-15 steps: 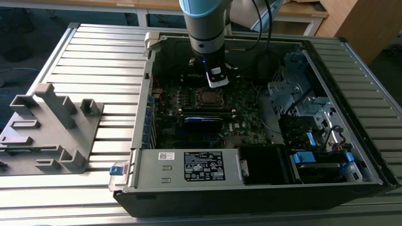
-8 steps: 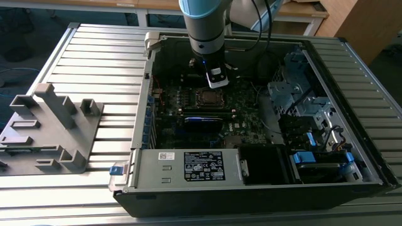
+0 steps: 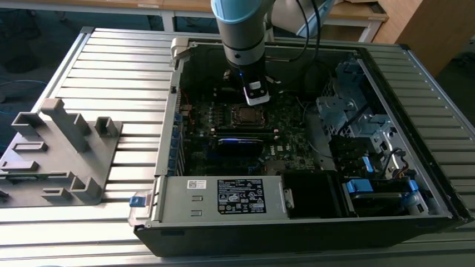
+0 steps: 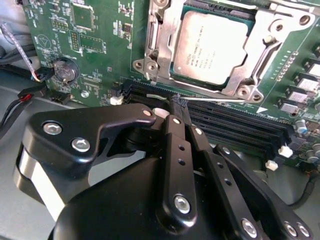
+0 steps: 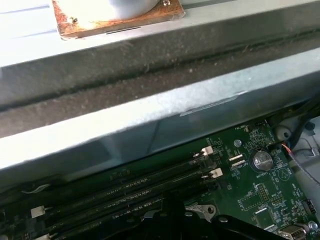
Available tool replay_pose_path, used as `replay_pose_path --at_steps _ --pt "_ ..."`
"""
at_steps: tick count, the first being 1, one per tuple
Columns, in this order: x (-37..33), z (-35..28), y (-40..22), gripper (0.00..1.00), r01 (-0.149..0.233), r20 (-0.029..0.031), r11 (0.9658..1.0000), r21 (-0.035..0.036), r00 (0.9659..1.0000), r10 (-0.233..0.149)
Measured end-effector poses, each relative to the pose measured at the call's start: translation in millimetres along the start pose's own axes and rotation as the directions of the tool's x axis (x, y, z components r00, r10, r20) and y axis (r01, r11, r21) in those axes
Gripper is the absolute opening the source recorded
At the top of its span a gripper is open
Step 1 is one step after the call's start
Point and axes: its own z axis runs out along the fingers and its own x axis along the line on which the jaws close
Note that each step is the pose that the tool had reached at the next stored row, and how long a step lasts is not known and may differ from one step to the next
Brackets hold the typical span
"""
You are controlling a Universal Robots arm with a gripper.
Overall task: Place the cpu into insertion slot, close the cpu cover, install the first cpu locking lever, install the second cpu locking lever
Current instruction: 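Install the first cpu locking lever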
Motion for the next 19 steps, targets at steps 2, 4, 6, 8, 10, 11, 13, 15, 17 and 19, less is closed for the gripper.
replay_pose_path --at_steps 2,4,6,8,10,11,13,15,17,19 --pt "0.2 0.8 -0.4 0.11 0.001 0.0009 1.0 -0.0003 1.0 -0.001" --pt "0.2 1.2 -0.7 0.11 0.003 0.001 1.0 -0.0008 1.0 -0.003" --pt "0.1 1.5 -1.1 0.11 0.007 0.0 1.0 -0.0008 1.0 -0.007" --pt "0.0 1.8 -1.7 0.11 0.009 0.0003 1.0 0.0019 1.0 -0.009" --pt "-0.1 2.2 -2.2 0.11 0.012 0.002 0.9999 0.0075 0.9999 -0.012" --pt "-0.1 2.6 -2.3 0.11 0.013 0.0032 0.9999 0.0109 0.9999 -0.013" --pt "0.0 3.2 -2.7 0.11 0.015 0.0057 0.9997 0.0189 0.9999 -0.015" --pt "0.1 4.2 -3.1 0.11 0.018 0.0089 0.9995 0.0275 0.9998 -0.018" --pt "0.3 5.6 -3.6 0.11 0.019 0.0125 0.9993 0.0324 0.9997 -0.02" --pt "0.3 6.1 -3.8 0.11 0.02 0.0138 0.9992 0.0342 0.9997 -0.021"
